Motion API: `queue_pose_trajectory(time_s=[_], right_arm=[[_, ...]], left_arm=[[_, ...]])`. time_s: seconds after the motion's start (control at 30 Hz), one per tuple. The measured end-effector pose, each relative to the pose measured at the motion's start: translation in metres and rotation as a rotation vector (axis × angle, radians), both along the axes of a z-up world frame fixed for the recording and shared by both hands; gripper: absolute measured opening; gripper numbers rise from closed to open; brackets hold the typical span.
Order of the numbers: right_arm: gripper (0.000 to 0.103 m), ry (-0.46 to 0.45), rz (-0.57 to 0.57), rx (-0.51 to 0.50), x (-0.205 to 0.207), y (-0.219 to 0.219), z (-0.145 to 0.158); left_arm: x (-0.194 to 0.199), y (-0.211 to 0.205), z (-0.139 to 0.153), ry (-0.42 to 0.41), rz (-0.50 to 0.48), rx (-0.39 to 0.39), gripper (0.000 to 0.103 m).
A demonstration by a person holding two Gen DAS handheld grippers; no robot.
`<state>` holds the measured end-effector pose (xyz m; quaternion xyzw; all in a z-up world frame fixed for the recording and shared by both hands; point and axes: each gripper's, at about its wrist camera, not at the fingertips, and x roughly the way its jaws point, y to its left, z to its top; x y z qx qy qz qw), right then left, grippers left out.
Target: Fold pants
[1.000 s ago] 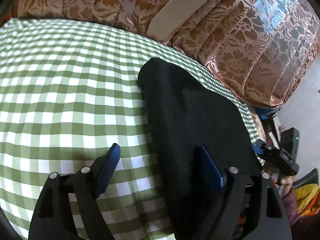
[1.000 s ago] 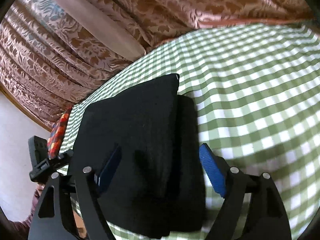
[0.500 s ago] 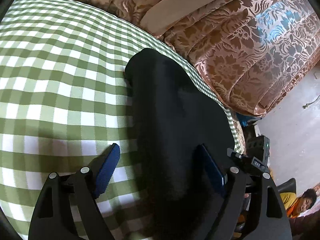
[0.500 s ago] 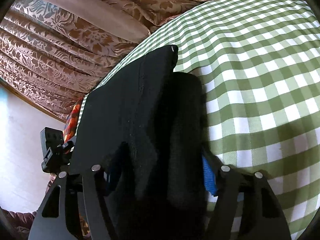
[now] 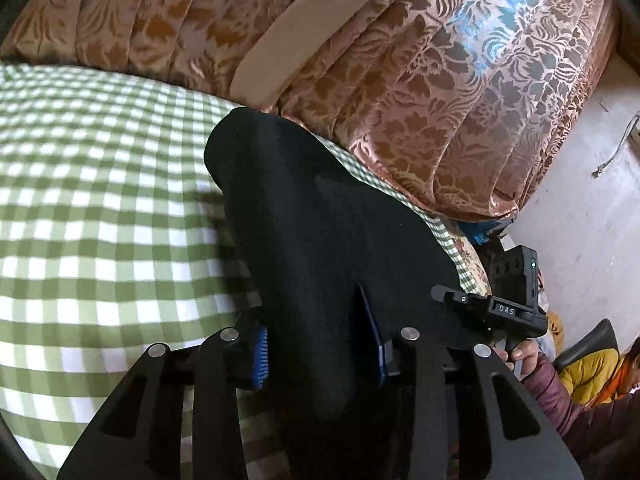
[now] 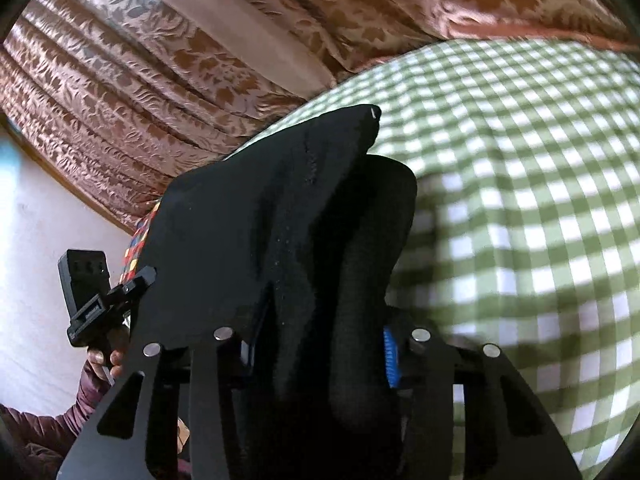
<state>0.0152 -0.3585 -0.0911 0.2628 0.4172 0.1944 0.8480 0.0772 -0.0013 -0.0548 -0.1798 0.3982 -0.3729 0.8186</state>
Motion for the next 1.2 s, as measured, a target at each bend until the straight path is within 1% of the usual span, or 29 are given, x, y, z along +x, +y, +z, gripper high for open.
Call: queue_pose_trajectory(time_s=[0.1,0.17,0.3,0.47,0.57,0.63,0.67,0.73,0.77,0.8,0.83,0.87,0.9,0.93,0.97,1.0,1.03,1.07,1.13,1.17,1.2], right_arm=[[0.043,-0.021,0.017,-0.001,0.024,0.013,0.008],[0.043,-0.026,0.024,0.008,0.043,0.02,0.013],[0.043,-0.037,0.04,0.007,0.084,0.037,0.02],[0.043,-0.058,0.06,-0.009,0.133,0.056,0.029],[0.043,-0.063,0.07,-0.014,0.157,0.062,0.029],[0.043,-0.054,0.069,-0.02,0.171,0.064,0.02],[0.043,-0.036,0.067,-0.028,0.18,0.066,0.011],[0.044,0.015,0.066,-0.086,0.193,0.071,-0.014],[0.047,0.059,0.061,-0.106,0.199,0.074,-0.035],[0.048,0.051,0.052,-0.078,0.198,0.072,-0.044],[0.049,0.049,0.044,-0.038,0.197,0.067,-0.047],[0.048,0.051,0.037,-0.014,0.196,0.064,-0.049],[0.049,0.046,0.037,-0.022,0.196,0.065,-0.049],[0.05,0.046,0.038,-0.026,0.196,0.065,-0.049],[0.054,0.056,0.033,-0.027,0.198,0.064,-0.048],[0.057,0.063,0.027,-0.036,0.199,0.064,-0.045],[0.066,0.063,0.02,-0.052,0.199,0.063,-0.043],[0.072,0.064,0.005,-0.071,0.199,0.061,-0.04],[0.072,0.066,-0.01,-0.079,0.194,0.056,-0.032],[0.072,0.058,-0.014,-0.089,0.19,0.057,-0.027],[0.07,0.041,-0.017,-0.104,0.183,0.056,-0.02]], left_arm=[[0.011,0.012,0.013,-0.024,0.023,-0.001,0.037],[0.02,0.018,0.02,-0.044,0.036,0.012,0.037],[0.05,0.034,0.035,-0.074,0.075,0.041,0.037],[0.099,0.053,0.043,-0.075,0.123,0.079,0.038],[0.119,0.06,0.043,-0.078,0.143,0.092,0.039],[0.133,0.065,0.039,-0.071,0.151,0.101,0.039],[0.139,0.068,0.034,-0.062,0.156,0.104,0.039],[0.152,0.07,0.018,-0.04,0.166,0.136,0.039],[0.158,0.069,0.007,-0.029,0.17,0.167,0.039],[0.166,0.067,-0.012,0.01,0.18,0.217,0.039],[0.171,0.065,-0.029,0.039,0.193,0.263,0.042],[0.17,0.065,-0.036,0.021,0.198,0.258,0.044],[0.169,0.067,-0.037,0.019,0.214,0.239,0.046],[0.168,0.069,-0.036,0.034,0.228,0.223,0.046],[0.167,0.069,-0.033,0.03,0.234,0.228,0.046],[0.163,0.066,-0.028,0.007,0.242,0.259,0.046],[0.159,0.064,-0.023,-0.008,0.252,0.282,0.046],[0.157,0.065,-0.021,-0.011,0.26,0.29,0.046],[0.152,0.071,-0.013,-0.007,0.316,0.307,0.055],[0.145,0.078,-0.008,-0.013,0.373,0.32,0.055],[0.138,0.082,-0.005,-0.025,0.389,0.317,0.055]])
